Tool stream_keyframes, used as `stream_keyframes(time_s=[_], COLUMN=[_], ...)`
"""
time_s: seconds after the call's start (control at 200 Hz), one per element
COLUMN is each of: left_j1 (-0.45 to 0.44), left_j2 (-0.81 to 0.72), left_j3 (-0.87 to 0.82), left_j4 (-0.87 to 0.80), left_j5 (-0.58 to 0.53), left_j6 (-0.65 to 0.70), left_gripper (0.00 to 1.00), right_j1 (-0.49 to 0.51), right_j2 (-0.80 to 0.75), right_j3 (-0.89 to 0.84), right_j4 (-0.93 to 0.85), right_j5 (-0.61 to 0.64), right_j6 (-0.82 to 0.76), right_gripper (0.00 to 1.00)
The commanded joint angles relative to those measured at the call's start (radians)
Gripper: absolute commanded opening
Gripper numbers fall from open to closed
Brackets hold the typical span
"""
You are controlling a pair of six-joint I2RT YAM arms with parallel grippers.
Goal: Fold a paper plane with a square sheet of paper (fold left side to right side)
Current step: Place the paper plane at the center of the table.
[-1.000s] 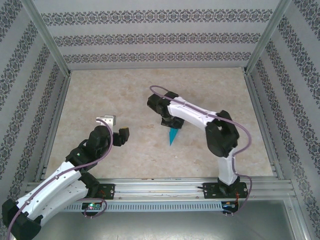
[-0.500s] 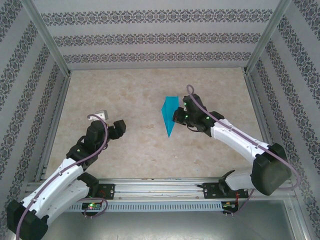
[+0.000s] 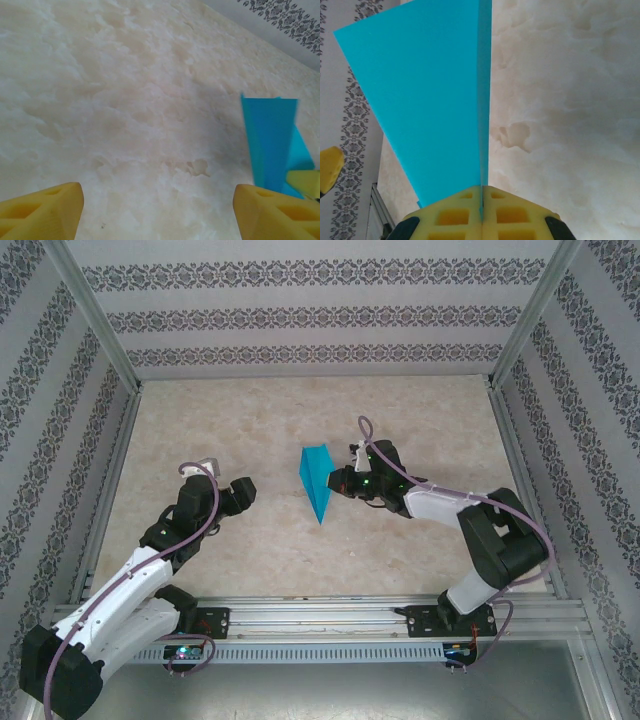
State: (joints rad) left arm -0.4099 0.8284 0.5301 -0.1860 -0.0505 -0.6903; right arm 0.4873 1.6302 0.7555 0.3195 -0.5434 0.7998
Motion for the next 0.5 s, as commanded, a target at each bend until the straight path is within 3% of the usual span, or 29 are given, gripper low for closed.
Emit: stream_keyframes(time_s=[0.0,0.355,0.495], left_j1=[0.015,0.015,0.016], left_j2=[0.006,0.033,0.044], left_j3=[0.014,0.012,0.011], left_j4=[0.034,0.039,0.044], left_j5=[0.035,0.064,0.073], left_j6=[-0.021,-0.027,-0.025], left_gripper=[0.78,0.78,0.78], right_j1=[-0.007,-0.022,-0.029], right_j2=[0.059,0.159,0.153], right_j3=[-0.007,-0.014,-0.027], right_j4=[0.095,0.101,0.096], right_j5=[-0.034,-0.009,0.003], right_j6=[-0.043,-0.054,-0.049], right_gripper=[0.0,0.09,0.23])
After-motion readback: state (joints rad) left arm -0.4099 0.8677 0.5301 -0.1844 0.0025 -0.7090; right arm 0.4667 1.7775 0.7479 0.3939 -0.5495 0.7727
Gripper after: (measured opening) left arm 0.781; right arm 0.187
